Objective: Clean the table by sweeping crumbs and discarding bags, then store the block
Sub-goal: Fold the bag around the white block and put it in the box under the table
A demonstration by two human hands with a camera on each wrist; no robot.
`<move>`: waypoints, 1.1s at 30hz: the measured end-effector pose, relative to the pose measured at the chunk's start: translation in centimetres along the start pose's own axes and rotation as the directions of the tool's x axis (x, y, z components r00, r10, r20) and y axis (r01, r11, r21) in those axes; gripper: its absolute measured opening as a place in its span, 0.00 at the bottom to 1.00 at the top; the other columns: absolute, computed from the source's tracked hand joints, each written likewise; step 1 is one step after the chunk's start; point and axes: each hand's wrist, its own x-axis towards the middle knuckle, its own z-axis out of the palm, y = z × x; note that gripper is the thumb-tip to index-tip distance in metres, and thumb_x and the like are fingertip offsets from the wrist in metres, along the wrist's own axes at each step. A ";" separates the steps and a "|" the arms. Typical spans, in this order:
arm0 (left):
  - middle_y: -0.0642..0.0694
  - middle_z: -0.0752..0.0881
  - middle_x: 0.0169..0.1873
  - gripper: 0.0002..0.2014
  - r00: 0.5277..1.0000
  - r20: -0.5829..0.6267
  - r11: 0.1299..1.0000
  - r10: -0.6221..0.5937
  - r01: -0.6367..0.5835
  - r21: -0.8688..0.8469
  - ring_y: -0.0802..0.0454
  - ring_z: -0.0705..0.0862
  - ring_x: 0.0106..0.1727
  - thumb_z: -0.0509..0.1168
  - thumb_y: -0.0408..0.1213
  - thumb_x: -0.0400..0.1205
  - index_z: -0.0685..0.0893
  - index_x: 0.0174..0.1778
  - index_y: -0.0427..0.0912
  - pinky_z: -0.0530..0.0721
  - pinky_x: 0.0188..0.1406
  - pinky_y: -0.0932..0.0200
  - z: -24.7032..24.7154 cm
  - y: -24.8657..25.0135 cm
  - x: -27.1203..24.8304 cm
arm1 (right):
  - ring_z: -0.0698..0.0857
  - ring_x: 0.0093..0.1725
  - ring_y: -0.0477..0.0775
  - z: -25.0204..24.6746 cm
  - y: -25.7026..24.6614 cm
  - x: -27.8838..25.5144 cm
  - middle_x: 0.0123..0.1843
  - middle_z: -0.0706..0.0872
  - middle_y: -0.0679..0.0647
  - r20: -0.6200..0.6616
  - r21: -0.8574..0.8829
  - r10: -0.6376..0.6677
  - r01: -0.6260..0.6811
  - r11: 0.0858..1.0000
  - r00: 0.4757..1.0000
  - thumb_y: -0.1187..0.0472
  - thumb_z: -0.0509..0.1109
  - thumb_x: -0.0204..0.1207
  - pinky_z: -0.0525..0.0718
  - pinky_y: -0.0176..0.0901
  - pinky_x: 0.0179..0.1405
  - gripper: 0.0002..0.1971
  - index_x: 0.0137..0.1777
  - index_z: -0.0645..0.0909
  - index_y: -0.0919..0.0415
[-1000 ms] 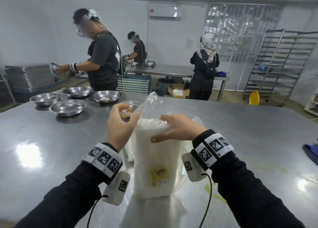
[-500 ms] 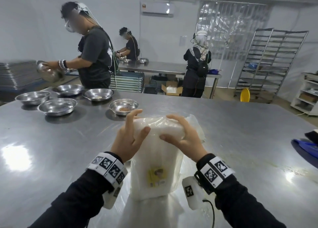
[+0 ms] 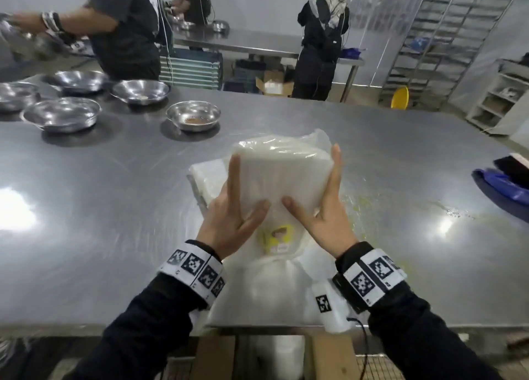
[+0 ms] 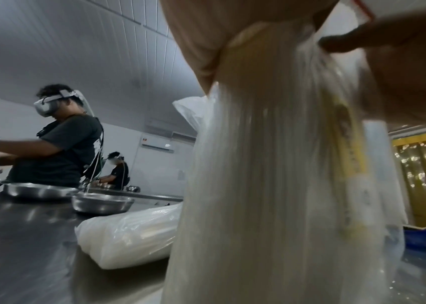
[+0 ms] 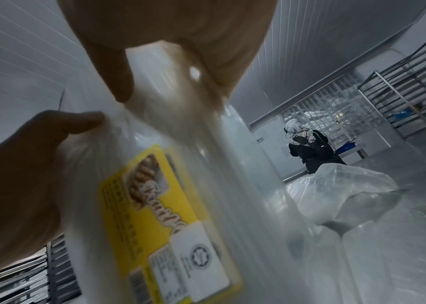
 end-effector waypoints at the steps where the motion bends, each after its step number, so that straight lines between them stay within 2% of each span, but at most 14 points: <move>1: 0.21 0.70 0.70 0.46 1.000 0.004 1.000 0.004 -0.004 0.009 0.45 0.65 0.72 0.61 0.56 0.75 0.27 0.71 0.68 0.56 0.75 0.28 -0.2 0.6 -0.4 | 0.74 0.55 0.14 -0.1 -0.2 -0.7 0.61 0.62 0.19 -0.028 -0.009 -0.013 0.013 1.000 1.000 0.62 0.75 0.73 0.73 0.14 0.53 0.46 0.68 0.43 0.24; 5: 0.23 0.80 0.62 0.41 1.000 -0.006 0.999 0.026 -0.026 0.045 0.30 0.83 0.60 0.62 0.48 0.79 0.36 0.75 0.59 0.68 0.68 0.31 -0.7 3.1 -2.6 | 0.71 0.62 0.16 -0.5 -2.0 -3.7 0.65 0.64 0.10 -0.149 -0.063 -0.061 0.052 0.997 0.987 0.63 0.74 0.74 0.78 0.27 0.63 0.39 0.70 0.56 0.27; 8: 0.42 0.81 0.63 0.43 0.999 0.047 0.999 0.001 0.002 -0.055 0.52 0.80 0.60 0.66 0.44 0.80 0.35 0.74 0.59 0.73 0.70 0.43 -1.4 4.8 -3.8 | 0.75 0.60 0.21 -2.1 -4.0 -5.2 0.63 0.67 0.11 -0.141 -0.071 -0.091 0.081 0.994 0.986 0.63 0.74 0.74 0.82 0.38 0.60 0.33 0.71 0.60 0.38; 11: 0.56 0.66 0.64 0.43 0.992 0.115 0.997 0.046 -0.039 -0.062 0.71 0.64 0.67 0.62 0.51 0.79 0.33 0.76 0.59 0.61 0.77 0.33 -1.9 6.3 -5.8 | 0.79 0.61 0.33 -3.9 -5.4 -7.7 0.64 0.71 0.20 -0.096 -0.047 -0.075 0.071 0.996 0.993 0.61 0.75 0.73 0.85 0.46 0.58 0.32 0.68 0.64 0.32; 12: 0.54 0.63 0.65 0.43 0.988 0.145 0.996 0.048 -0.038 -0.076 0.72 0.62 0.68 0.61 0.51 0.79 0.33 0.76 0.59 0.63 0.77 0.38 -1.8 6.7 -6.7 | 0.81 0.60 0.35 -4.3 -5.8 -8.8 0.63 0.73 0.22 -0.083 -0.036 -0.059 0.056 0.998 0.995 0.60 0.75 0.72 0.86 0.45 0.55 0.32 0.66 0.64 0.29; 14: 0.51 0.63 0.66 0.43 0.974 0.222 0.990 0.049 -0.018 -0.142 0.63 0.74 0.64 0.61 0.49 0.80 0.32 0.75 0.62 0.77 0.66 0.55 -1.4 8.0 -8.8 | 0.81 0.53 0.31 -5.0 -6.1 -11.3 0.59 0.73 0.19 -0.072 -0.033 -0.038 0.036 0.999 0.997 0.61 0.76 0.72 0.86 0.37 0.48 0.32 0.62 0.63 0.27; 17: 0.45 0.69 0.68 0.47 0.951 0.302 0.990 0.066 -0.025 -0.137 0.44 0.81 0.60 0.64 0.45 0.80 0.29 0.75 0.66 0.81 0.60 0.52 -0.2 9.2 -12.3 | 0.82 0.45 0.30 -5.6 -4.6 -15.3 0.53 0.73 0.15 -0.056 0.000 0.023 -0.023 1.000 0.998 0.65 0.77 0.71 0.86 0.39 0.39 0.32 0.60 0.64 0.32; 19: 0.40 0.80 0.59 0.45 0.926 0.376 0.992 0.028 0.019 -0.122 0.47 0.86 0.48 0.59 0.51 0.79 0.24 0.70 0.75 0.85 0.54 0.53 0.8 9.2 -14.9 | 0.85 0.41 0.39 -5.6 -3.2 -18.0 0.51 0.77 0.21 -0.034 0.013 0.085 -0.085 0.996 0.996 0.64 0.76 0.72 0.88 0.47 0.36 0.32 0.58 0.64 0.27; 21: 0.41 0.81 0.55 0.45 0.909 0.417 0.989 0.009 0.053 -0.139 0.49 0.87 0.42 0.58 0.52 0.79 0.21 0.68 0.76 0.87 0.49 0.54 2.2 8.3 -17.6 | 0.85 0.34 0.45 -5.3 -1.7 -20.6 0.46 0.81 0.35 -0.019 -0.034 0.139 -0.140 0.990 0.990 0.64 0.76 0.72 0.88 0.50 0.31 0.31 0.58 0.64 0.30; 23: 0.35 0.81 0.57 0.48 0.915 0.403 0.985 -0.008 0.075 -0.152 0.47 0.87 0.43 0.60 0.47 0.80 0.21 0.68 0.74 0.88 0.49 0.49 3.8 7.5 -20.2 | 0.85 0.31 0.39 -4.9 0.1 -23.0 0.39 0.79 0.40 0.002 -0.061 0.175 -0.175 0.983 0.984 0.65 0.75 0.73 0.86 0.40 0.26 0.30 0.58 0.62 0.33; 25: 0.31 0.82 0.55 0.51 0.928 0.370 0.986 -0.033 0.090 -0.137 0.44 0.88 0.42 0.62 0.40 0.80 0.21 0.69 0.73 0.89 0.47 0.43 5.4 6.4 -22.4 | 0.85 0.30 0.34 -4.3 2.3 -25.0 0.37 0.79 0.40 0.009 -0.079 0.099 -0.098 0.992 0.995 0.66 0.75 0.73 0.84 0.30 0.23 0.30 0.60 0.62 0.36; 28: 0.27 0.86 0.48 0.49 0.948 0.319 0.991 -0.020 0.061 -0.122 0.39 0.90 0.39 0.61 0.40 0.81 0.21 0.73 0.66 0.89 0.41 0.41 8.0 3.6 -25.6 | 0.89 0.31 0.51 -3.1 5.9 -26.8 0.43 0.85 0.50 0.087 -0.095 -0.064 0.072 0.993 0.994 0.55 0.68 0.77 0.88 0.42 0.23 0.22 0.65 0.61 0.49; 31: 0.34 0.90 0.38 0.41 0.965 0.264 0.994 -0.005 0.034 -0.106 0.46 0.89 0.35 0.55 0.46 0.85 0.26 0.76 0.62 0.83 0.47 0.63 10.4 1.0 -28.2 | 0.89 0.31 0.61 -1.9 10.4 -28.4 0.41 0.88 0.67 0.187 -0.152 -0.130 0.159 0.975 0.974 0.56 0.61 0.81 0.84 0.34 0.34 0.17 0.66 0.60 0.55; 33: 0.37 0.91 0.36 0.39 0.959 0.260 0.990 -0.111 0.131 -0.060 0.45 0.89 0.34 0.59 0.43 0.84 0.34 0.76 0.67 0.83 0.44 0.62 12.5 -0.7 -30.1 | 0.89 0.30 0.59 -1.2 13.5 -29.8 0.41 0.88 0.69 0.231 -0.169 -0.125 0.166 0.971 0.965 0.58 0.60 0.81 0.82 0.31 0.32 0.19 0.67 0.56 0.51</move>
